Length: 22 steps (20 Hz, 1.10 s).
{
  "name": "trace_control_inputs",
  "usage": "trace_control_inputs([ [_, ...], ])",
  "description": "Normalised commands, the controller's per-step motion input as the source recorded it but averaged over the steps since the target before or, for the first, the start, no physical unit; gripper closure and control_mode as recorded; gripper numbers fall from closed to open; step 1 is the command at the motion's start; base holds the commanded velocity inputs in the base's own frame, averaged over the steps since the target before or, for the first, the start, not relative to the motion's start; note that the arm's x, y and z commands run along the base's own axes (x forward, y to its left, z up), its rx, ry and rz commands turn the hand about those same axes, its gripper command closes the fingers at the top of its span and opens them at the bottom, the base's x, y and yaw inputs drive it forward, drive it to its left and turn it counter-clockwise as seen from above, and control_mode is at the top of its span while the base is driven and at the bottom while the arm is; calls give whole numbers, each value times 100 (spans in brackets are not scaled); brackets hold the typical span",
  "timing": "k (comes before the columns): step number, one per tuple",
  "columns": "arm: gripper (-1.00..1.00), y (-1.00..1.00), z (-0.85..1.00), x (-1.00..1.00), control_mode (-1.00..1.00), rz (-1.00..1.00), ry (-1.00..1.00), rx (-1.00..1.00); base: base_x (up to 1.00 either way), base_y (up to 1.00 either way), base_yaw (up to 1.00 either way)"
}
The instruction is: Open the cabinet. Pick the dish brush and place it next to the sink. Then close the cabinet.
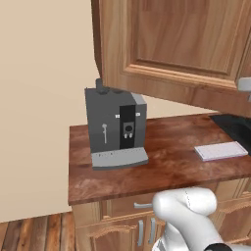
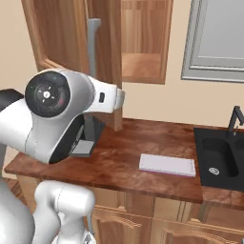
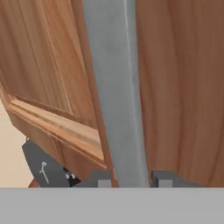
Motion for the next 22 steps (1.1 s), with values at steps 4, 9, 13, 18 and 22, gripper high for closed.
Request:
trace_control_inputs([
  [4, 100, 73, 0, -52, -100, 0, 0, 0, 0, 0, 0],
  [9, 100, 76, 0, -51, -100, 0, 0, 0, 0, 0, 0],
  [13, 100, 81, 0, -45, -100, 0, 0, 0, 0, 0, 0],
  [18, 100, 82, 0, -38, -100, 0, 1, 0, 0, 0, 0],
  [22, 100, 82, 0, -24, -100, 0, 3, -1, 0, 0, 0],
])
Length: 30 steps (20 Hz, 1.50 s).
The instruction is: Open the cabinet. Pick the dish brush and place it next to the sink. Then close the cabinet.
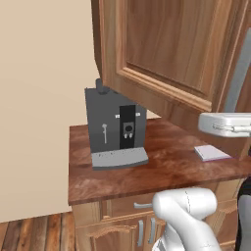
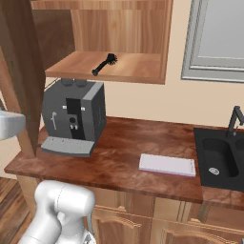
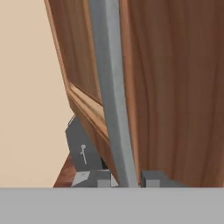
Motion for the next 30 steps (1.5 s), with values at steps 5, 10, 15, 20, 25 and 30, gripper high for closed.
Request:
trace_control_inputs([
  [5, 100, 79, 0, -4, -100, -2, 6, -3, 0, 0, 0],
  [10, 100, 79, 0, 0, -100, -4, 7, -4, 0, 0, 0],
  [15, 100, 69, 0, 0, -100, -5, 10, -5, 0, 0, 0],
  [20, 100, 65, 0, 0, -100, -6, 7, -5, 0, 0, 0],
  [25, 100, 44, -1, 2, -100, -4, 0, -1, 0, 0, 0],
  [30, 100, 50, -11, 34, -100, -2, 0, 0, 0, 0, 0],
])
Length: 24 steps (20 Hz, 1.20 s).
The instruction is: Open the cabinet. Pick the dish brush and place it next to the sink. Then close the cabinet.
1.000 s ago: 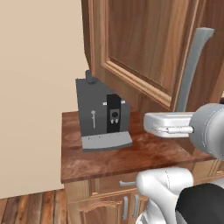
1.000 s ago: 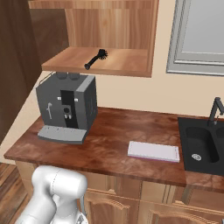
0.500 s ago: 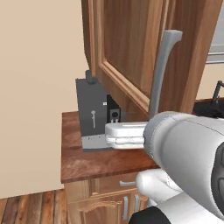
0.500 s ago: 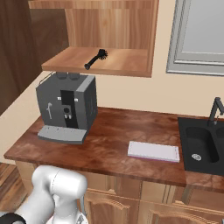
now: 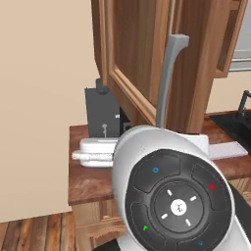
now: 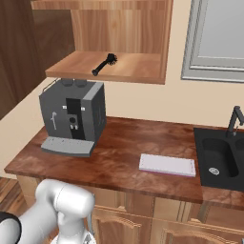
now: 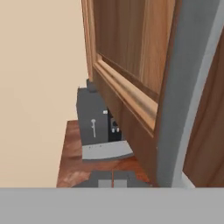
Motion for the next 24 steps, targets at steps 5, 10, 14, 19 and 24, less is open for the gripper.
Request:
trace_control_inputs([
  [5, 100, 23, -3, 9, -100, -1, 0, 0, 0, 0, 0],
  [10, 100, 0, 0, -28, -100, 0, 0, 0, 0, 0, 0],
  [14, 100, -1, 0, -64, -100, 0, 0, 0, 0, 0, 0],
  [19, 100, -16, 1, -63, -100, 0, 0, 0, 0, 0, 0],
  [24, 100, -43, 2, -24, -100, -3, 0, 0, 0, 0, 0],
])
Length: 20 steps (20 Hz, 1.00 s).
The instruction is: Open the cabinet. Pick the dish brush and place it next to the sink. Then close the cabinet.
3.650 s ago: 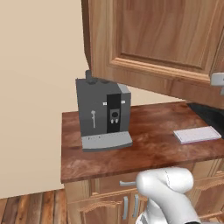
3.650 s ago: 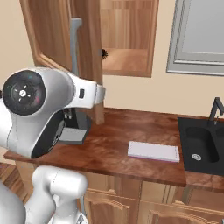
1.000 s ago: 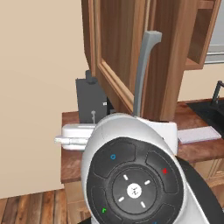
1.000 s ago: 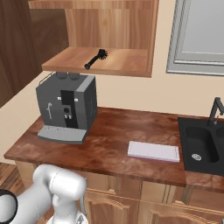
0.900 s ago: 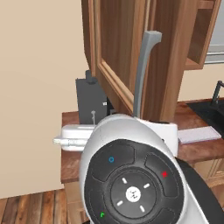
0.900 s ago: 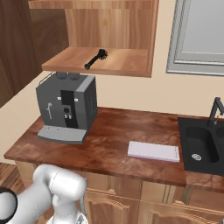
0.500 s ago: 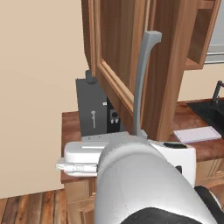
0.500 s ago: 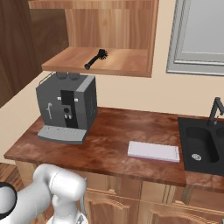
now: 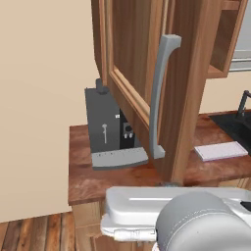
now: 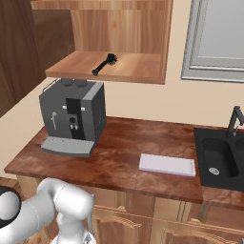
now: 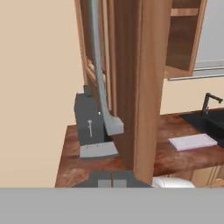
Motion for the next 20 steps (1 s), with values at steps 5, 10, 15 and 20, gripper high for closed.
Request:
trace_control_inputs([
  [5, 100, -37, 11, -3, -100, -6, 5, 0, 0, 0, 0],
  [10, 100, -24, 14, -14, -100, -7, 16, -1, 0, 0, 0],
  [15, 100, -18, 8, -22, -100, -3, 10, -4, 0, 0, 0],
  [20, 100, -27, 9, -59, -100, -2, -1, -2, 0, 0, 0],
])
